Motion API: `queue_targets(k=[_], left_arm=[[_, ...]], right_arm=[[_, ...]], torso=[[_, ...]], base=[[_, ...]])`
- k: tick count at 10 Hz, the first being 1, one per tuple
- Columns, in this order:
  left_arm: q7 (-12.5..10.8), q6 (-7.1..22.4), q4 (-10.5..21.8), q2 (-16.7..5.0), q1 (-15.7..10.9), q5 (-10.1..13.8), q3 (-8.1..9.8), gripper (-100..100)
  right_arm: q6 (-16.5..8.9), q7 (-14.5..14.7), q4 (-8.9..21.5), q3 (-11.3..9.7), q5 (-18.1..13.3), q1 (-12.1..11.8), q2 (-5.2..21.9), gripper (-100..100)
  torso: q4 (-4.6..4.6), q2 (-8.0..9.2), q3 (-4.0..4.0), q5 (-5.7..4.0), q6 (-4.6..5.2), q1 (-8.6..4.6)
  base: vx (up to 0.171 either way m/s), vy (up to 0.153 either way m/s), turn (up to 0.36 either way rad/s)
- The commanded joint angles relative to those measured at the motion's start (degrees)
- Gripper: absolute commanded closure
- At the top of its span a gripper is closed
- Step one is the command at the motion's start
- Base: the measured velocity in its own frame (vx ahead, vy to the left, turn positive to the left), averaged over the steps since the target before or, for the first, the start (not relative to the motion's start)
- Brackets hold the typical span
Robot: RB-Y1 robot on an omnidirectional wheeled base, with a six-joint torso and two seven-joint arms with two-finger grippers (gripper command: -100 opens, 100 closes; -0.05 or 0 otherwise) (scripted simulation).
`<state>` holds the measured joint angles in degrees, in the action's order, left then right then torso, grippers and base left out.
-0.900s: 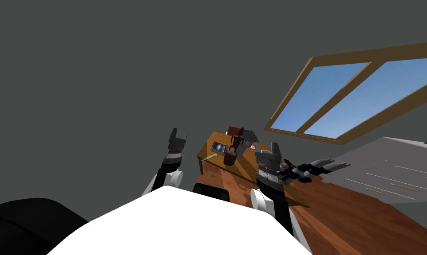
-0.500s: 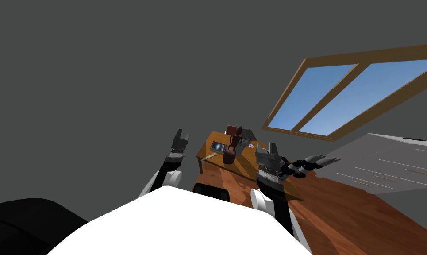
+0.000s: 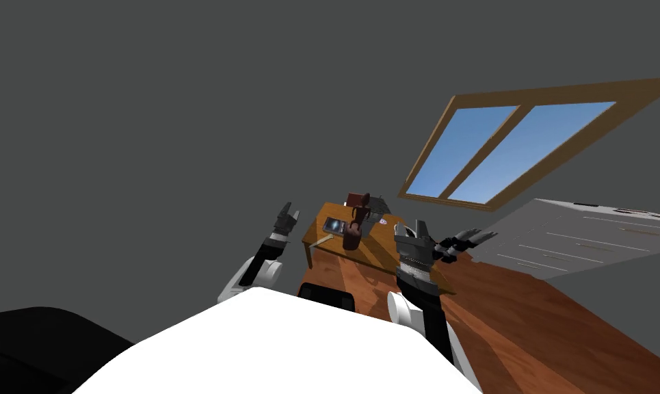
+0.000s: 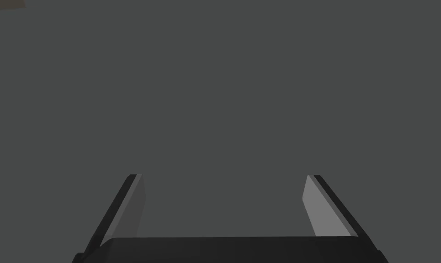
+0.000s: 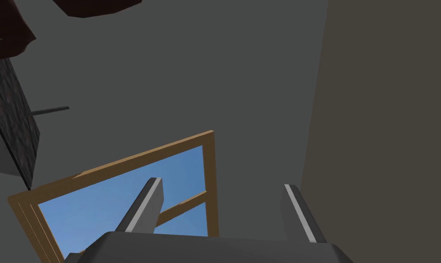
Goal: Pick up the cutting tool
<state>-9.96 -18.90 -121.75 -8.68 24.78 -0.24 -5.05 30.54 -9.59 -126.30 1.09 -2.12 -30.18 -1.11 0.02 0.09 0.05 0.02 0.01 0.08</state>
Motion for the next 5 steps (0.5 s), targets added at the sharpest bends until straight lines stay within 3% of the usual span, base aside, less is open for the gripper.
queue_targets(k=[1, 4, 5], left_arm=[[-0.8, 2.0, 0.8, -0.5, -1.0, 0.2, -0.12, -100], [-3.9, 6.7, 4.0, -2.3, -3.7, 0.9, -0.96, -100], [-3.9, 7.2, 4.0, -2.3, -3.7, 0.9, -0.96, -100]], right_arm=[[0.0, 0.0, 0.0, 0.0, 0.0, 0.0, 0.0, 0], [0.0, 0.0, 0.0, 0.0, 0.0, 0.0, 0.0, 0], [0.0, 0.0, 0.0, 0.0, 0.0, 0.0, 0.0, 0]], torso=[[0.00, 0.00, 0.00, 0.00, 0.00, 0.00], [-0.01, -0.03, -0.02, 0.00, -0.02, -0.02], [-0.01, -0.02, -0.02, 0.00, 0.00, -0.01]], base=[[-0.023, 0.013, -0.054], [-0.024, 0.014, -0.091], [-0.022, 0.016, -0.064]])
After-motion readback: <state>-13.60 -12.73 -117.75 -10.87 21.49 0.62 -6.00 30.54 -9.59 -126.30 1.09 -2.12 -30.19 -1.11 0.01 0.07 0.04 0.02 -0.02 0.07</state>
